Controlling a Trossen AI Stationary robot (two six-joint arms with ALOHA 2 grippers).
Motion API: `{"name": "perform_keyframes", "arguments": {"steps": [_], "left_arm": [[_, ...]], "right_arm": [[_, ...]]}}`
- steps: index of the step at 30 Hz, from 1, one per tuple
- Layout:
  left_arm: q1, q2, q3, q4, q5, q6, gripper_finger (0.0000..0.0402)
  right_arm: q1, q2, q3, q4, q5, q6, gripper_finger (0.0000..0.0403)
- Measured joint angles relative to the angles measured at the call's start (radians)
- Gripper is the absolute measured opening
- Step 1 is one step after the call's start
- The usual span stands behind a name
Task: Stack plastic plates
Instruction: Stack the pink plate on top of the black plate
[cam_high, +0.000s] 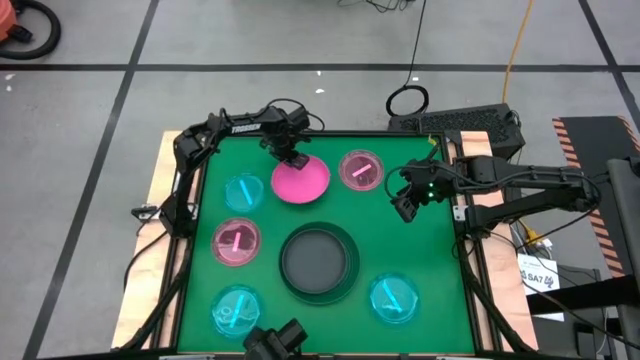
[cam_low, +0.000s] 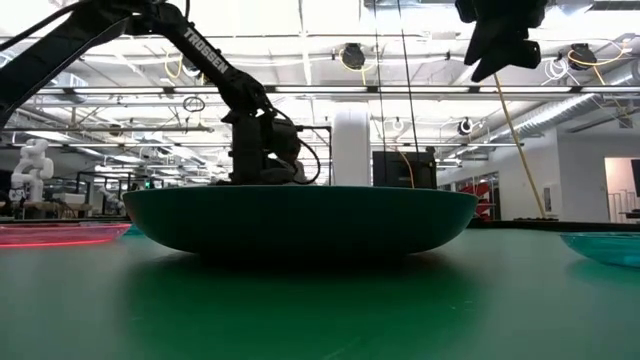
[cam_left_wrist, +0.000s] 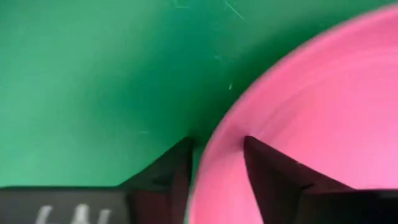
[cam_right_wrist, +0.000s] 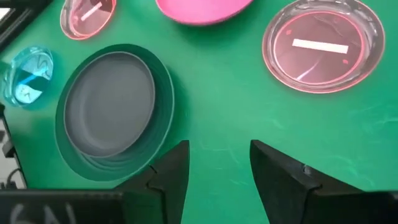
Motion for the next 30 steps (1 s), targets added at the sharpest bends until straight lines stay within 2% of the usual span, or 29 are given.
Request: {"name": "perform_keyframes", "arguments": {"steps": [7, 13, 16, 25, 30], "left_arm": [[-0.021, -0.005, 0.003, 0.015, -0.002, -0.006, 0.0056], [-0.028, -0.043, 0.001, 0.022, 0.063, 0.01, 0.0014], [-0.032, -0.074, -0.001, 0.019, 0.092, -0.004, 0.0011], [-0.079, -0.233, -0.001, 0.007, 0.088, -0.057, 0.0011], [-0.125, -0.325, -0.001, 0.005, 0.092, -0.136, 0.0011]], "right_arm": [[0.0, 0.007, 0.0, 0.041, -0.004, 0.136, 0.0164], [0.0, 0.007, 0.0, 0.089, -0.002, 0.226, 0.0164], [0.001, 0.015, 0.0, 0.103, 0.027, 0.267, 0.0164], [-0.015, 0.053, 0.0, 0.111, 0.12, 0.355, 0.0164], [-0.079, 0.091, 0.0, 0.116, 0.044, 0.502, 0.0164]]}}
